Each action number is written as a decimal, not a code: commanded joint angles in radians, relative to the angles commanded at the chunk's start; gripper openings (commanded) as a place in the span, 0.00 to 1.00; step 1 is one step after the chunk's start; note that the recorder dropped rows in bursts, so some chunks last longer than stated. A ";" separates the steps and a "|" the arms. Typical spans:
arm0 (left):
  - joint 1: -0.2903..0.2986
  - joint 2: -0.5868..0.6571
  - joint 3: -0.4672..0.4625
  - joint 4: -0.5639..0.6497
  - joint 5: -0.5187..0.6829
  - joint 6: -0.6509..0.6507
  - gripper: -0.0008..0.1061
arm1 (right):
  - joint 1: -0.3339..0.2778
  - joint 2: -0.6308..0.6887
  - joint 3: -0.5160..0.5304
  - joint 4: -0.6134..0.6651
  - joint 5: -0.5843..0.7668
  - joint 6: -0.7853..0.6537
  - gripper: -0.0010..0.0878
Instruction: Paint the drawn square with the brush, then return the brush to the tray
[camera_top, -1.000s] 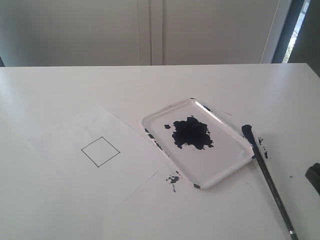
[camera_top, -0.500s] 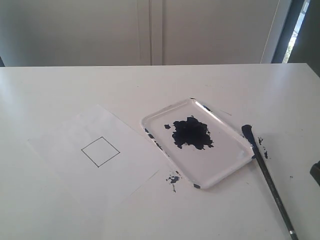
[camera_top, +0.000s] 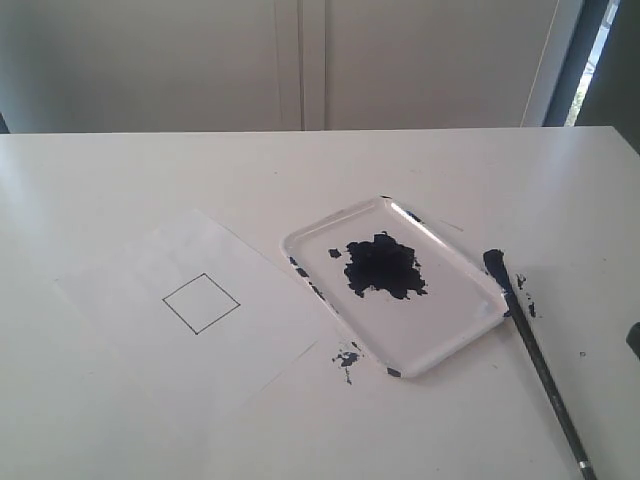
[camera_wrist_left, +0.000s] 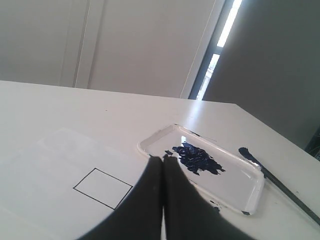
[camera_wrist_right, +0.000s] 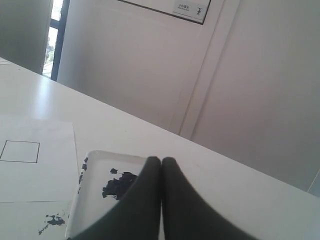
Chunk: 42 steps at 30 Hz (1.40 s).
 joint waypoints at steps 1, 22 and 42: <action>0.000 0.000 0.000 0.000 0.000 0.000 0.01 | 0.000 0.000 0.000 0.035 -0.024 0.059 0.01; 0.000 0.000 0.000 0.000 0.000 0.000 0.01 | 0.000 0.000 0.000 0.398 -0.168 0.240 0.01; 0.000 0.000 0.000 0.000 0.000 0.000 0.01 | 0.000 0.758 -0.255 0.362 -0.109 0.158 0.01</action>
